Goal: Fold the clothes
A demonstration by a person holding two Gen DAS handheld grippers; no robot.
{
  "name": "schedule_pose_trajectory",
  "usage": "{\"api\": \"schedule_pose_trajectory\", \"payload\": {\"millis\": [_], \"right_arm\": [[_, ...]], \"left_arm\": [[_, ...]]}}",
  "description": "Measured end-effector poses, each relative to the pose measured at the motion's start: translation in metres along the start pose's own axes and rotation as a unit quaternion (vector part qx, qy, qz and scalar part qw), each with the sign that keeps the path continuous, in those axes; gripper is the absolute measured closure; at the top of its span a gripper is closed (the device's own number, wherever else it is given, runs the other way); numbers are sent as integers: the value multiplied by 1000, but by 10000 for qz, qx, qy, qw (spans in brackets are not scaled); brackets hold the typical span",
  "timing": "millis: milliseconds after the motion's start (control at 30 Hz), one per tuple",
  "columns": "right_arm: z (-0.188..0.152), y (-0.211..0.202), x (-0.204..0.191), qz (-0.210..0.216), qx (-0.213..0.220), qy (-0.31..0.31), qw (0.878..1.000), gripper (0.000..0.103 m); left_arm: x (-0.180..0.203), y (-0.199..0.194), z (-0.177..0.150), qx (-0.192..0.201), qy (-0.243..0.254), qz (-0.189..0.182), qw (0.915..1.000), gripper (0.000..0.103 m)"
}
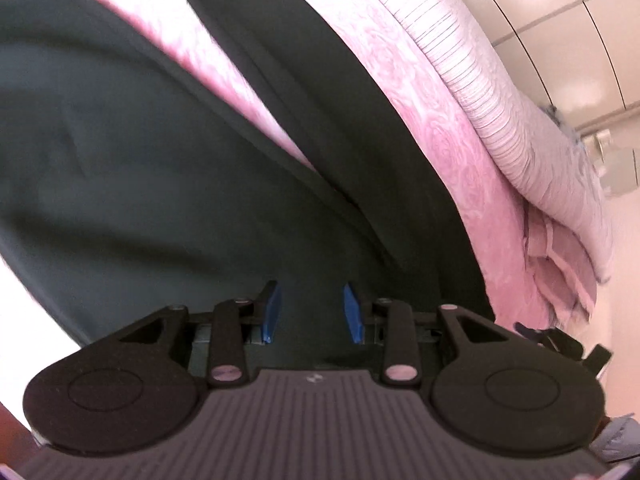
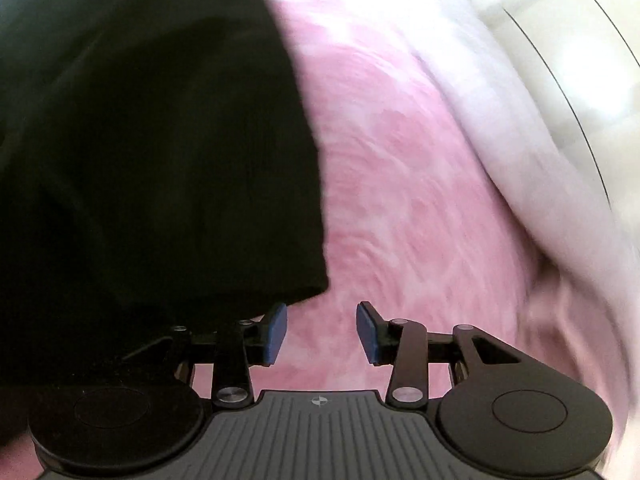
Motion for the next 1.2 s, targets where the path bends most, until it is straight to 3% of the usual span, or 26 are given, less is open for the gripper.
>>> {"api": "schedule_pose_trajectory", "payload": {"millis": [133,333,500,533,567,600,667,700,767,800,833,933,1000,1100,1200], "right_arm": [[-30,6,-7,292,769,-1393,9868,62],[-63,6,-4,583,1692,-2828,9423,62],[-71,9,-12,525,2307,-3684,8990,62],[-75,11,-15,516,2400,-3902,8874,63],[-78,12,-15,497,2478,-3983,8818,80],[-78,11,-11,464,2532,-3846,8864,98],[-79,10,-1,396,2639,-3570,8952,100],[-78,10,5,302,2604,-3338,9055,100],[-80,19,23,182,2113,-2536,9438,100],[-84,23,28,191,1886,-2234,9561,100],[-88,24,27,217,1806,-2225,9578,100],[-93,21,15,198,1869,-2695,9445,98],[-90,21,17,173,1799,-2792,9431,95],[-89,13,22,206,1876,-2882,9388,86],[-96,12,26,253,1907,-3099,9311,73]], "left_arm": [[40,-8,-69,272,-142,450,9985,73],[107,-9,-163,75,82,824,9965,72],[116,-10,-193,5,-37,1065,9943,72],[116,-12,-197,29,-98,1125,9936,72],[115,-12,-199,45,-128,1155,9932,72],[116,-12,-201,58,-104,1181,9929,72],[120,-12,-205,80,1,1225,9924,72],[124,-11,-208,94,89,1236,9922,72],[132,-8,-213,66,284,1245,9918,72],[136,-7,-216,48,382,1248,9914,72],[140,-6,-219,11,468,1234,9913,72],[152,-5,-231,-100,651,1135,9913,72],[155,-10,-236,-135,463,979,9940,71],[145,-17,-246,-150,-399,744,9963,67],[133,-19,-259,-105,-1336,556,9894,66]]}}
Point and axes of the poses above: each gripper's, at about its wrist camera, not at the fingertips, and y roughly the way its jaws point, x to its right, z to its top, the point moved 2 cm from there along y, roughly the way its jaws point, and after that the axes turned 11 degrees about x, right-handed, at the moved point
